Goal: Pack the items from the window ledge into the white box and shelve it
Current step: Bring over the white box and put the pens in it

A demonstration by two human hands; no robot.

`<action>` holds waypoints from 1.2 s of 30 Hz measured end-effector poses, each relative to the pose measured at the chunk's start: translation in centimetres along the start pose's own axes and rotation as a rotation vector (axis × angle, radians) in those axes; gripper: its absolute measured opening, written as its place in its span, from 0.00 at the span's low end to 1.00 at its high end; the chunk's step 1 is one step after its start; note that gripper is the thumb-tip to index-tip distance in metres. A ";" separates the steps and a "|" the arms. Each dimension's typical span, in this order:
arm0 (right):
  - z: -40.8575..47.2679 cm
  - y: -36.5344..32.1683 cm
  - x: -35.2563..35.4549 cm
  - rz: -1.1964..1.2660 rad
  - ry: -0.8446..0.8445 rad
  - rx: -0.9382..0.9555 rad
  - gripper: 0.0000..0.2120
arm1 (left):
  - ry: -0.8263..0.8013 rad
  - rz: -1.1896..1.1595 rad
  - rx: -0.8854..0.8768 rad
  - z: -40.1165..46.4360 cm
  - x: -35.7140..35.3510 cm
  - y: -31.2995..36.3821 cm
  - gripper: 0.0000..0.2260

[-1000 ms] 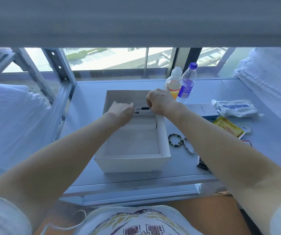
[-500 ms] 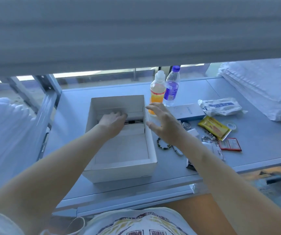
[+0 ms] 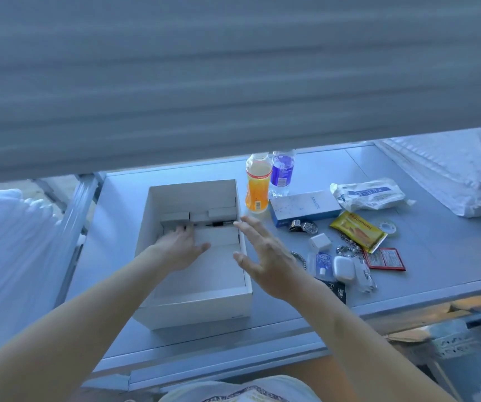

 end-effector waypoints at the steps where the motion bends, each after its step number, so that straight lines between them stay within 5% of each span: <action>1: -0.1 -0.1 -0.2 -0.021 0.000 0.003 0.29 | 0.000 -0.007 0.005 0.0 -0.1 0.2 0.40; 36: -5.7 1.2 -0.3 0.036 -0.087 0.010 0.27 | -0.063 0.007 -0.065 -2.8 -1.6 3.0 0.32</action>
Point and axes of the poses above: each hand's wrist, its own z-axis towards the middle knuckle, its own x-axis out of the back of the hand, y = z × x, the point moved 5 cm from there along z, towards the middle knuckle, and after that the axes turned 7 degrees about -z, right-handed, at the moved point
